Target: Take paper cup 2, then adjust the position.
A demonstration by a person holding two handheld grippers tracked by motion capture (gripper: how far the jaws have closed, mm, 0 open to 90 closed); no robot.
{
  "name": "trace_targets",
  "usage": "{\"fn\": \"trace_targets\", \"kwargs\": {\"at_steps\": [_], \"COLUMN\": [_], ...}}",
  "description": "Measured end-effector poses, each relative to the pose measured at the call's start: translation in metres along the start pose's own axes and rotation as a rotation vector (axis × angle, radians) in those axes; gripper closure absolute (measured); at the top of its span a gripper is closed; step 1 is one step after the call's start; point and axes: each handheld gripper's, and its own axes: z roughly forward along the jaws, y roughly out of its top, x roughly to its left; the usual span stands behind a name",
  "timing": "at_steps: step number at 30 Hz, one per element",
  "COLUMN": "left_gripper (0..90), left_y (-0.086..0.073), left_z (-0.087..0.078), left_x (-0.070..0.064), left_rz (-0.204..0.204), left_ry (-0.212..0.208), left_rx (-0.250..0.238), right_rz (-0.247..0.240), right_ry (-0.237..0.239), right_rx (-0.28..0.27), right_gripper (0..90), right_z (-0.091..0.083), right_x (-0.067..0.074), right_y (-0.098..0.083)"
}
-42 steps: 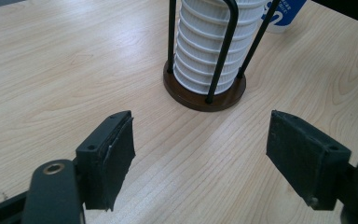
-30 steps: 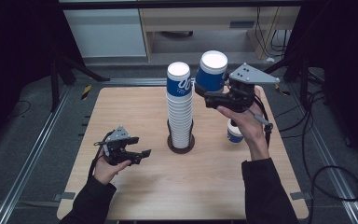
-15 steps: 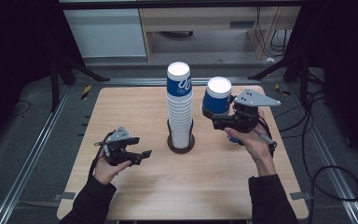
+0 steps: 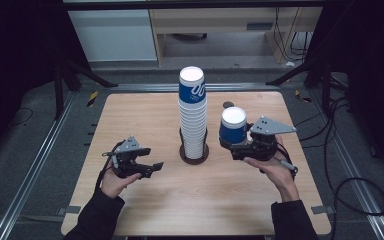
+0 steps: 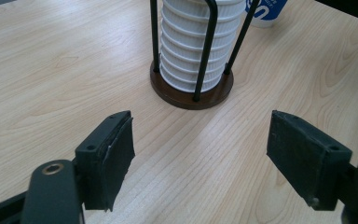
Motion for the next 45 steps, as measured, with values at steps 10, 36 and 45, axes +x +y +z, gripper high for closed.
{"fn": "trace_targets", "kwargs": {"at_steps": [10,36,45], "left_gripper": [22.1,19.7,18.7], "left_y": [0.004,0.014,0.016], "left_z": [-0.002,-0.002,0.000], "left_x": [-0.006,-0.032,-0.042], "left_rz": [0.018,0.113,0.148], "left_ry": [-0.026,-0.141,-0.190], "left_rx": [0.005,0.007,0.014], "right_rz": [-0.050,-0.201,-0.220], "right_ry": [0.069,0.261,0.319], "right_rx": [0.100,0.244,0.294], "right_gripper": [19.3,19.2,19.2], "right_z": [0.011,0.038,0.053], "right_x": [0.007,0.035,0.046], "right_y": [-0.029,-0.059,-0.068]}}
